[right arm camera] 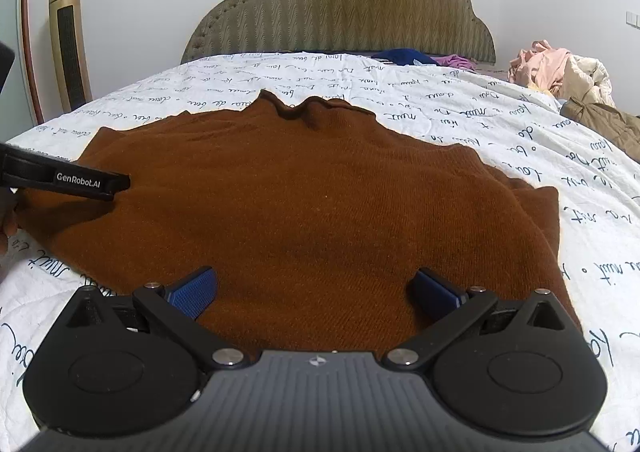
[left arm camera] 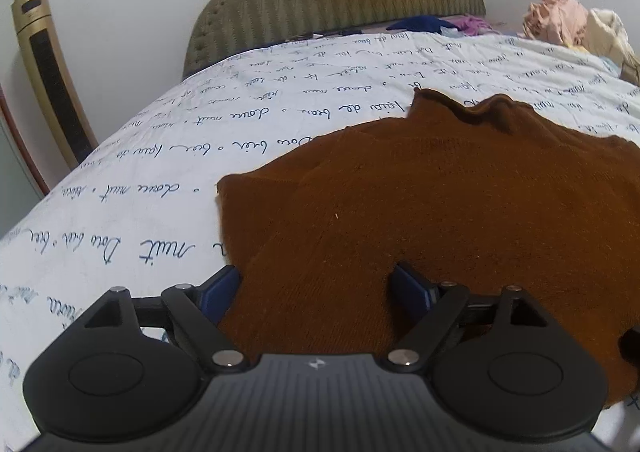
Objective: Fold small clothes
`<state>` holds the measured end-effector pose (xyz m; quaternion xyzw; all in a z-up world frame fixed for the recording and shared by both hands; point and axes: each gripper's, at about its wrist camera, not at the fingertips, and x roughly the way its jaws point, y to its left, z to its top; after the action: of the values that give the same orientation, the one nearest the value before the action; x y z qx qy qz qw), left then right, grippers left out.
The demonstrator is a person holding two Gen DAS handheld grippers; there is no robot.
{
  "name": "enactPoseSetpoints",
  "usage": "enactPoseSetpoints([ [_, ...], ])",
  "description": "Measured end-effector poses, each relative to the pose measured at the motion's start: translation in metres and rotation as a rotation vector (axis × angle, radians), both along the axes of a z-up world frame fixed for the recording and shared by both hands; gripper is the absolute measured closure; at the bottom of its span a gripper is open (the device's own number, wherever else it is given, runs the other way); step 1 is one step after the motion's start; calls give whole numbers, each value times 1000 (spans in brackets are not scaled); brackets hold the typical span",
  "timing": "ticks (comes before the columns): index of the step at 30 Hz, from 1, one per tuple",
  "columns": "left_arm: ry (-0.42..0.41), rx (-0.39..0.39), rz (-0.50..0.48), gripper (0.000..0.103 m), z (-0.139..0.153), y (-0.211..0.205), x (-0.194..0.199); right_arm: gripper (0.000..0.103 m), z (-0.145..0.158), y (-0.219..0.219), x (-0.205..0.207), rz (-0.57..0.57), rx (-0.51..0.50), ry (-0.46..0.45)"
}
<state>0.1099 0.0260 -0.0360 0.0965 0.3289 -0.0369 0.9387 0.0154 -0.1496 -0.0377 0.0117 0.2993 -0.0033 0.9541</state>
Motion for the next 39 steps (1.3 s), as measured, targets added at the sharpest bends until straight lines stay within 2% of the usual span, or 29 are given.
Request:
enactPoseSetpoints([
  [6,-41,-33,-6,15,-8,7,-6,0,-2,-1,0,1,16,0],
  [13,-11,-149,10,13,-11,23,-1,0,-2,-1,-1,0,13,-2],
  [21,-32,-124,15,13,-12,19,-5,0,-1,-1,-1,0,18,-4],
  [39,-32,-150,25,12,-12,22,-7,0,0,-5,-4,-4,59,-21],
])
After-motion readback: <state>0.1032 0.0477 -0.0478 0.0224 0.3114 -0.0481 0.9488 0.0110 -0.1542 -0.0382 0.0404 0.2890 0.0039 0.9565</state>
